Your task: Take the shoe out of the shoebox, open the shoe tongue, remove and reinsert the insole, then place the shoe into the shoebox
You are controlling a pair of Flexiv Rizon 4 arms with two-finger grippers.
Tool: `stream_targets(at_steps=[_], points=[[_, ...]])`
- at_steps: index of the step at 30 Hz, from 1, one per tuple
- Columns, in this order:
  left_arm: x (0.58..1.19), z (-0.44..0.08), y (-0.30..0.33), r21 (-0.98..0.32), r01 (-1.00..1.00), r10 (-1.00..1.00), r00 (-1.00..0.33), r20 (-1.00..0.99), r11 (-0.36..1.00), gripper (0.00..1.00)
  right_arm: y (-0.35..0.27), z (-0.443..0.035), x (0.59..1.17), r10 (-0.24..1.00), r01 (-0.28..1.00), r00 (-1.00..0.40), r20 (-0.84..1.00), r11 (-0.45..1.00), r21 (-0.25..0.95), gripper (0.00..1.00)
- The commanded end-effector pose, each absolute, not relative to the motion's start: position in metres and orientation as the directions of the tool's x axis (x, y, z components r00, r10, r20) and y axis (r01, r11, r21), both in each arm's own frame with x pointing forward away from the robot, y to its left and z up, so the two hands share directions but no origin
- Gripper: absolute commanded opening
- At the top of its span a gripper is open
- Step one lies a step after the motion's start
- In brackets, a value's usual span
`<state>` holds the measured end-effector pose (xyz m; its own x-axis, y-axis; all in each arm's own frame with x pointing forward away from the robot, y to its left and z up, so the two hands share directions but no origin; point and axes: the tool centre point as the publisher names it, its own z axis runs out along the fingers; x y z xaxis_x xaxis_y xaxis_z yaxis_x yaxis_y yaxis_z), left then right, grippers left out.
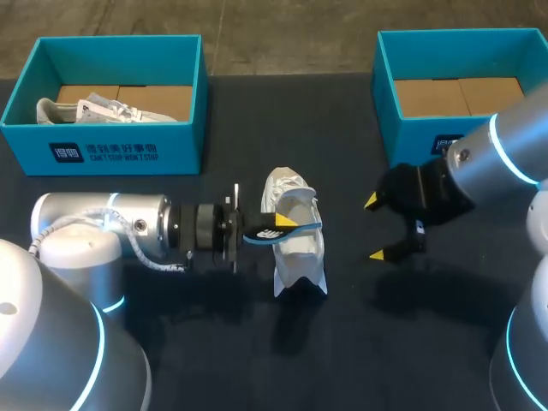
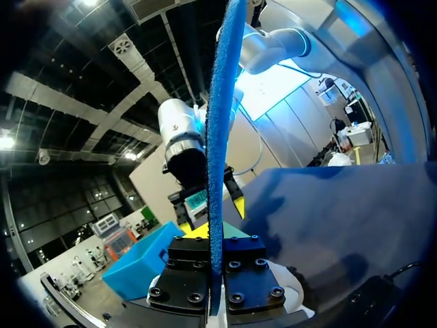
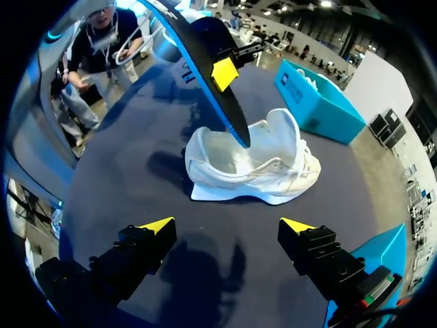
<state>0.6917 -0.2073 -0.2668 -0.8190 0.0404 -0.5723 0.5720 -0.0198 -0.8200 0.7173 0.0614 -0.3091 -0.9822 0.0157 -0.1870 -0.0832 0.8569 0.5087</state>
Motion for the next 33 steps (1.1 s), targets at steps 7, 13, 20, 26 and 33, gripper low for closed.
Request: stream_targets(at_steps=[7,13,20,26,33], points=[[0.692,-0.275,-0.213,-0.816,0.578,0.044,-0.815,-0.578,-0.002,0.00,0.092,-0.307,0.737,-0.009,-0.097,-0.980,-0.200,0.896,0.432,1.00],[0.692,-0.279,-0.212,-0.816,0.578,0.037,-0.815,-0.578,0.006,0.00,0.097,-0.309,0.738,-0.011,-0.092,-0.981,-0.195,0.906,0.412,1.00],[0.690,-0.289,-0.211,-0.813,0.583,0.039,-0.812,-0.582,0.009,0.00,0.097,-0.309,0.738,-0.011,-0.092,-0.981,-0.195,0.906,0.412,1.00],[0.695,-0.294,-0.211,-0.810,0.587,0.036,-0.810,-0.586,0.022,0.00,0.097,-0.309,0.738,-0.011,-0.092,-0.981,-0.195,0.906,0.412,1.00],[0.701,-0.304,-0.213,-0.811,0.584,0.025,-0.811,-0.584,0.035,0.00,0.097,-0.309,0.738,-0.011,-0.092,-0.981,-0.195,0.906,0.412,1.00]])
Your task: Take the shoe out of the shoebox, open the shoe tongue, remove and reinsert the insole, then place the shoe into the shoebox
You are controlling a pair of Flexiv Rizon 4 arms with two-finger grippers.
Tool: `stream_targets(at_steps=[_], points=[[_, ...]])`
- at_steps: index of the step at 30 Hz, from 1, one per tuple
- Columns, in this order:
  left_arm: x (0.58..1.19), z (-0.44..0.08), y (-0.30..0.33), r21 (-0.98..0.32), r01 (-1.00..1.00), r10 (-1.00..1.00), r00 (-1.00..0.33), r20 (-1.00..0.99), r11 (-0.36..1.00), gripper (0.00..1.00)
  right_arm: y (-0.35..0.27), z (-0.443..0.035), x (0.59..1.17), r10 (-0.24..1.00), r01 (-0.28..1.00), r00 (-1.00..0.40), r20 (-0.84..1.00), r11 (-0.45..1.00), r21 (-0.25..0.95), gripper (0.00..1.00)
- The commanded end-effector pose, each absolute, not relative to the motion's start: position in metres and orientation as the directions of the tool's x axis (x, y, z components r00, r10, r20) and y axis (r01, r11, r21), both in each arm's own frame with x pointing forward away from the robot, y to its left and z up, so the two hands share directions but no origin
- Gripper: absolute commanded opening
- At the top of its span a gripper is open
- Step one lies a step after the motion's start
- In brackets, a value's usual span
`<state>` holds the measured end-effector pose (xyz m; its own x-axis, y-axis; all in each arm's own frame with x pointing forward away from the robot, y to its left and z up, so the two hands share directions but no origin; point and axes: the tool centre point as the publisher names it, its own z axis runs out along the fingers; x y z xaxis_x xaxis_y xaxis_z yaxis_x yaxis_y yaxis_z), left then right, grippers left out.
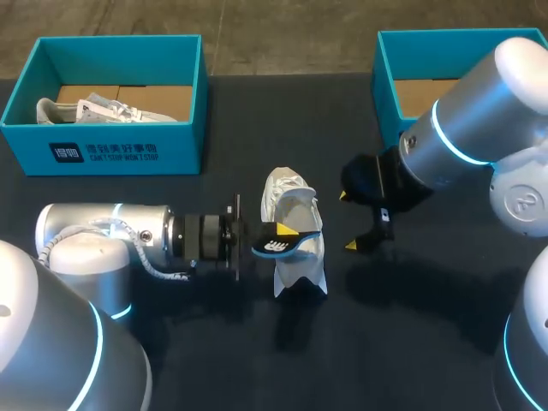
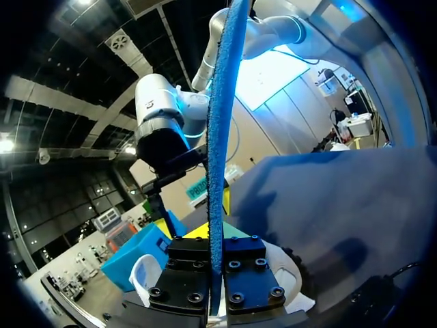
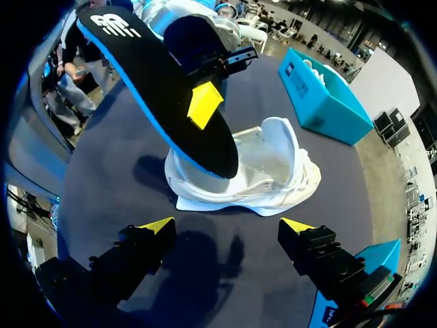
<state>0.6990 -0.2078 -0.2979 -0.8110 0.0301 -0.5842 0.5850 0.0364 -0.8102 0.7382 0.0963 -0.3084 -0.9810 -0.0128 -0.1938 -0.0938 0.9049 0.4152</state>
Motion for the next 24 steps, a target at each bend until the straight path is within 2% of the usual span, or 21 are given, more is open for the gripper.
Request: stream_targets(at_steps=[1,24], points=[[0.701,-0.305,-0.214,-0.811,0.584,0.025,-0.812,-0.583,0.037,0.00,0.097,-0.309,0.738,-0.011,-0.092,-0.981,-0.195,0.906,0.412,1.00],[0.724,-0.336,-0.217,-0.812,0.574,0.041,-0.818,-0.574,0.104,0.00,0.097,-0.309,0.738,-0.011,-0.092,-0.981,-0.195,0.906,0.412,1.00]])
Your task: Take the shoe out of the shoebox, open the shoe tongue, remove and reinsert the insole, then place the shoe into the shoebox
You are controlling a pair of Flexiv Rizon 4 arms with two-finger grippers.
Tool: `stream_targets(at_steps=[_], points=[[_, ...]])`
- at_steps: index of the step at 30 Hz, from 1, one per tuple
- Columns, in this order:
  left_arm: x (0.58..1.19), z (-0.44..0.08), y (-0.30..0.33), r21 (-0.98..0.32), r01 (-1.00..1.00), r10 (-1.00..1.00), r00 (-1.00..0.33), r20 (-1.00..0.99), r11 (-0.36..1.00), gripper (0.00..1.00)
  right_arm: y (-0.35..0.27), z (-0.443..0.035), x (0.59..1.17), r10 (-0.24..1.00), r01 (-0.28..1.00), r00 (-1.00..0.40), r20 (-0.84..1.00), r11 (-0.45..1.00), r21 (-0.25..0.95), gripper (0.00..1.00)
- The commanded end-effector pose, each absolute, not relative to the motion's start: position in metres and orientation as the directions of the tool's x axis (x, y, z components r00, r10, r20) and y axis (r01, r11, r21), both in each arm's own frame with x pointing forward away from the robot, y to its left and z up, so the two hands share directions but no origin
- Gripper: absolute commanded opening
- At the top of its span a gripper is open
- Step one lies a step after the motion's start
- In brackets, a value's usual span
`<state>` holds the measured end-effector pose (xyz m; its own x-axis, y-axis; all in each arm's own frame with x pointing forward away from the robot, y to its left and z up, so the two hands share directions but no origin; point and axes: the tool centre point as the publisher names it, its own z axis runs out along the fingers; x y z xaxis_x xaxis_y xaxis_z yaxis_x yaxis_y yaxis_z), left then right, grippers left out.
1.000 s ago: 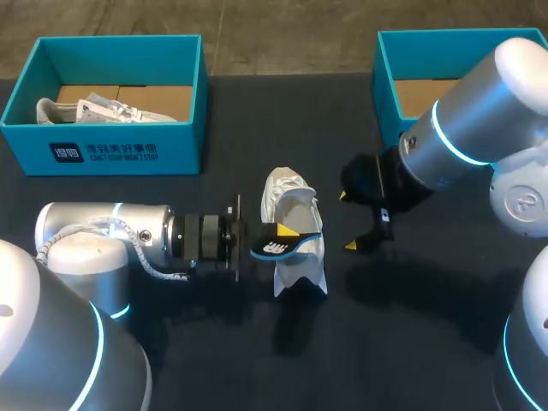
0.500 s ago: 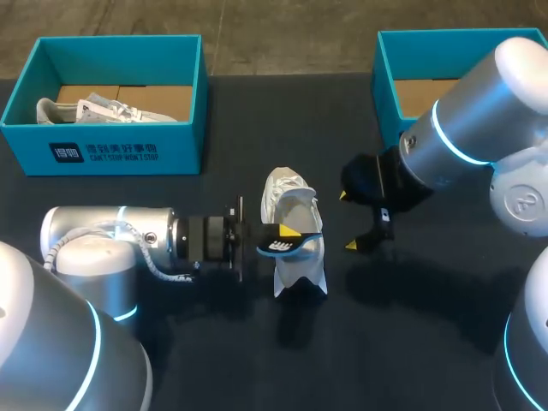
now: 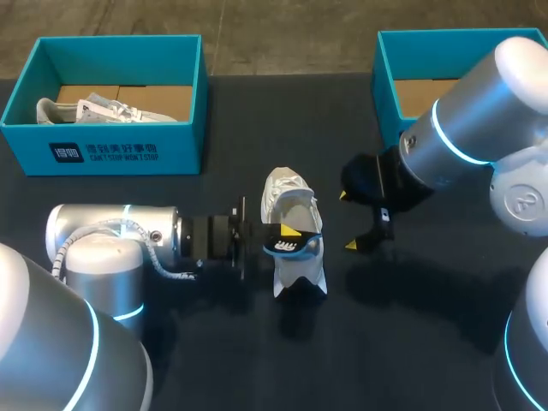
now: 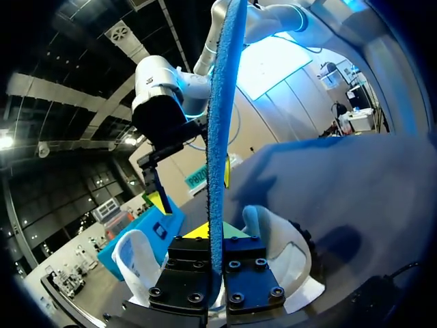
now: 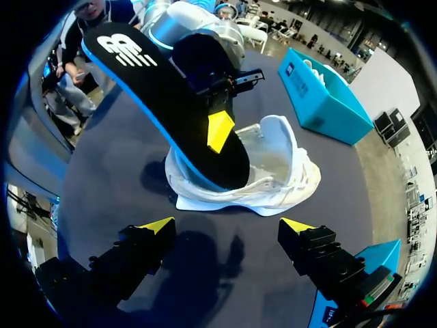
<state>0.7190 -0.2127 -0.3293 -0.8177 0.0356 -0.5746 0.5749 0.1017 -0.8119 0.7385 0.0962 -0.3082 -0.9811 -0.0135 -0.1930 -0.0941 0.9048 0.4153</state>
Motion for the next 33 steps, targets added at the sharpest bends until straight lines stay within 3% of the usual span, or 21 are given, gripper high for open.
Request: stream_targets(at_steps=[1,11,12,13,21,24,26,29,33], points=[[0.726,-0.337,-0.216,-0.812,0.573,0.041,-0.819,-0.573,0.107,0.00,0.097,-0.309,0.738,-0.011,-0.092,-0.981,-0.195,0.906,0.412,1.00],[0.735,-0.340,-0.216,-0.801,0.583,0.028,-0.810,-0.585,0.135,0.00,0.097,-0.309,0.738,-0.011,-0.092,-0.981,-0.195,0.906,0.412,1.00],[0.735,-0.337,-0.216,-0.801,0.584,0.026,-0.810,-0.586,0.134,0.28,0.097,-0.309,0.738,-0.011,-0.092,-0.981,-0.195,0.906,0.412,1.00],[0.734,-0.334,-0.216,-0.800,0.587,0.027,-0.808,-0.588,0.128,0.47,0.097,-0.309,0.738,-0.011,-0.092,-0.981,-0.195,0.906,0.412,1.00],[0.724,-0.315,-0.211,-0.797,0.598,0.014,-0.801,-0.599,0.086,0.38,0.097,-0.309,0.738,-0.011,-0.092,-0.981,-0.195,0.906,0.412,1.00],[0.719,-0.311,-0.209,-0.801,0.594,0.015,-0.804,-0.595,0.073,0.38,0.097,-0.309,0.738,-0.011,-0.092,-0.981,-0.195,0.906,0.412,1.00],[0.718,-0.311,-0.207,-0.802,0.593,0.010,-0.805,-0.594,0.074,0.30,0.097,-0.309,0.738,-0.011,-0.092,-0.981,-0.195,0.906,0.412,1.00],[0.716,-0.315,-0.206,-0.803,0.591,0.028,-0.806,-0.591,0.080,0.00,0.097,-0.309,0.738,-0.011,-0.092,-0.981,-0.195,0.906,0.412,1.00],[0.719,-0.322,-0.207,-0.800,0.594,0.048,-0.804,-0.593,0.084,0.00,0.097,-0.309,0.738,-0.011,-0.092,-0.981,-0.195,0.906,0.412,1.00]])
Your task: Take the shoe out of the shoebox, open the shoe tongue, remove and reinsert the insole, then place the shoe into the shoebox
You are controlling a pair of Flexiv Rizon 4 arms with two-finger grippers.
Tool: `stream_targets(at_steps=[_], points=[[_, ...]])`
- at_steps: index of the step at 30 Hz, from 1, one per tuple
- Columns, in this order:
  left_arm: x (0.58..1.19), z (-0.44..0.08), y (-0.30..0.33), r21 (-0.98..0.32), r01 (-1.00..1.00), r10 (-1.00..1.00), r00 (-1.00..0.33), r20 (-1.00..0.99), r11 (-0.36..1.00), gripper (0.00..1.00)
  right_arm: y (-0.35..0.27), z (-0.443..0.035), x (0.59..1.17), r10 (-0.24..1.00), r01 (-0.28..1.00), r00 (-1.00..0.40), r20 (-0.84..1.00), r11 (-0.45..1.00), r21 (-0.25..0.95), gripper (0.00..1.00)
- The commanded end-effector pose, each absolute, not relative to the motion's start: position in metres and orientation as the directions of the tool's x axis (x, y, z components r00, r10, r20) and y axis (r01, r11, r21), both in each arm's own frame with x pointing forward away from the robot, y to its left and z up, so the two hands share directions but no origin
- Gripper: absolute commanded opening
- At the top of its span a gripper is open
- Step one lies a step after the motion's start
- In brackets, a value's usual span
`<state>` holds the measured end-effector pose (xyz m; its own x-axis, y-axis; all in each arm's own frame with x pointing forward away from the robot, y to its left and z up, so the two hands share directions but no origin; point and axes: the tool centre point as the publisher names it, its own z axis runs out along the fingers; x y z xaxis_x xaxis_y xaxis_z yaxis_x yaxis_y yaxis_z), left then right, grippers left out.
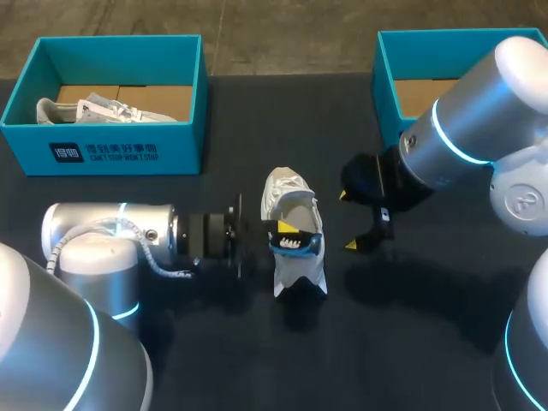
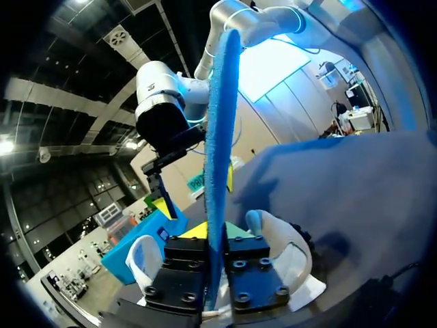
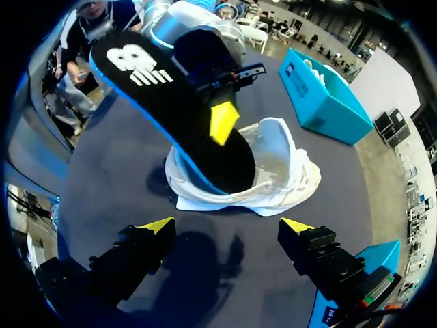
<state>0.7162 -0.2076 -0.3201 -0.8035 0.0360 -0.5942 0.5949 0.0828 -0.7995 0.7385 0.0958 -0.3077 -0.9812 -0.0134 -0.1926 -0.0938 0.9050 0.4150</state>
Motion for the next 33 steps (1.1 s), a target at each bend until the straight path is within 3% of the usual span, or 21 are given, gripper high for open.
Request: stream_targets(at_steps=[1,19,20,21,22,23,24,29,33], points=[[0.721,-0.325,-0.208,-0.800,0.594,0.049,-0.804,-0.592,0.086,0.00,0.097,-0.309,0.738,-0.011,-0.092,-0.981,-0.195,0.906,0.412,1.00],[0.748,-0.343,-0.217,-0.756,0.639,0.072,-0.768,-0.636,0.141,0.00,0.097,-0.309,0.738,-0.011,-0.092,-0.981,-0.195,0.906,0.412,1.00],[0.747,-0.340,-0.216,-0.757,0.638,0.062,-0.769,-0.636,0.142,0.13,0.097,-0.309,0.738,-0.011,-0.092,-0.981,-0.195,0.906,0.412,1.00],[0.746,-0.338,-0.215,-0.759,0.635,0.058,-0.771,-0.634,0.140,0.44,0.097,-0.309,0.738,-0.011,-0.092,-0.981,-0.195,0.906,0.412,1.00],[0.744,-0.335,-0.214,-0.761,0.635,0.059,-0.772,-0.633,0.136,0.68,0.097,-0.309,0.738,-0.011,-0.092,-0.981,-0.195,0.906,0.412,1.00],[0.742,-0.332,-0.212,-0.760,0.637,0.060,-0.770,-0.635,0.129,0.73,0.097,-0.309,0.738,-0.011,-0.092,-0.981,-0.195,0.906,0.412,1.00],[0.740,-0.329,-0.212,-0.761,0.638,0.064,-0.770,-0.635,0.119,0.74,0.097,-0.309,0.738,-0.011,-0.092,-0.981,-0.195,0.906,0.412,1.00],[0.732,-0.317,-0.208,-0.755,0.650,0.069,-0.760,-0.646,0.089,0.47,0.097,-0.309,0.738,-0.011,-0.092,-0.981,-0.195,0.906,0.412,1.00],[0.727,-0.313,-0.208,-0.759,0.647,0.073,-0.762,-0.643,0.074,0.39,0.097,-0.309,0.738,-0.011,-0.092,-0.981,-0.195,0.906,0.412,1.00]])
